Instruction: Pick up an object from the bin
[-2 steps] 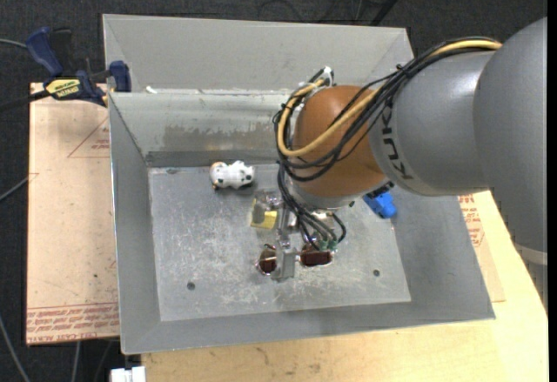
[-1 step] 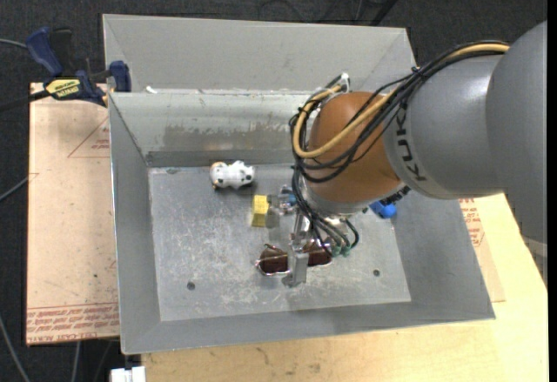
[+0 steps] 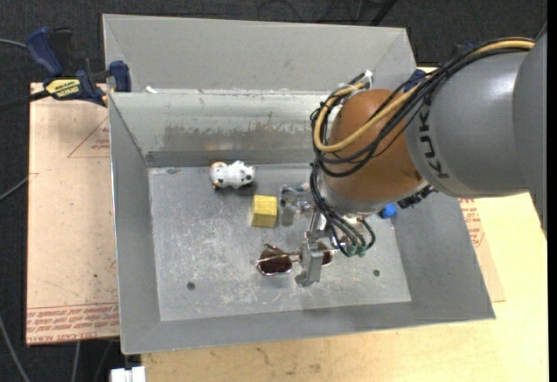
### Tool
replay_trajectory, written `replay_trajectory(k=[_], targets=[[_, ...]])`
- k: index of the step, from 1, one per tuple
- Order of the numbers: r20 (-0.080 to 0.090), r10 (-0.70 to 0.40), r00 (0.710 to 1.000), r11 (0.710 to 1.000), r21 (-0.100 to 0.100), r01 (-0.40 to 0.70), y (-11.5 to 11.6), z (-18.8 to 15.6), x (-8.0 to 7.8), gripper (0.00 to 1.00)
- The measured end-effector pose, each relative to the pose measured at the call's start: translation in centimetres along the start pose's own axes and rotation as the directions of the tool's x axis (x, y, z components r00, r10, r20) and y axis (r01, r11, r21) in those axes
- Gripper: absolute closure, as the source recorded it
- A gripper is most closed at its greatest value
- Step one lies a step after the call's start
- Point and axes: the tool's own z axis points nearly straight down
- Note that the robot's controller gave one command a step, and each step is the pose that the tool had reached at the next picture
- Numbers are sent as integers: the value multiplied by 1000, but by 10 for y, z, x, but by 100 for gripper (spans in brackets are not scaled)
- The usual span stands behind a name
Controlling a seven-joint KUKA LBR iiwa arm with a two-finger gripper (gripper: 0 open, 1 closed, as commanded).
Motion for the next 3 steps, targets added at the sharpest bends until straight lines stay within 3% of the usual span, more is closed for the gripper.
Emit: replay_trajectory(k=[1,2,3], targets=[[1,-78,997,997,0,78,0,47,8,0],[2,-93,996,996,0,93,-7,49,17,100],[2,-93,996,996,0,93,-7,49,17,100]])
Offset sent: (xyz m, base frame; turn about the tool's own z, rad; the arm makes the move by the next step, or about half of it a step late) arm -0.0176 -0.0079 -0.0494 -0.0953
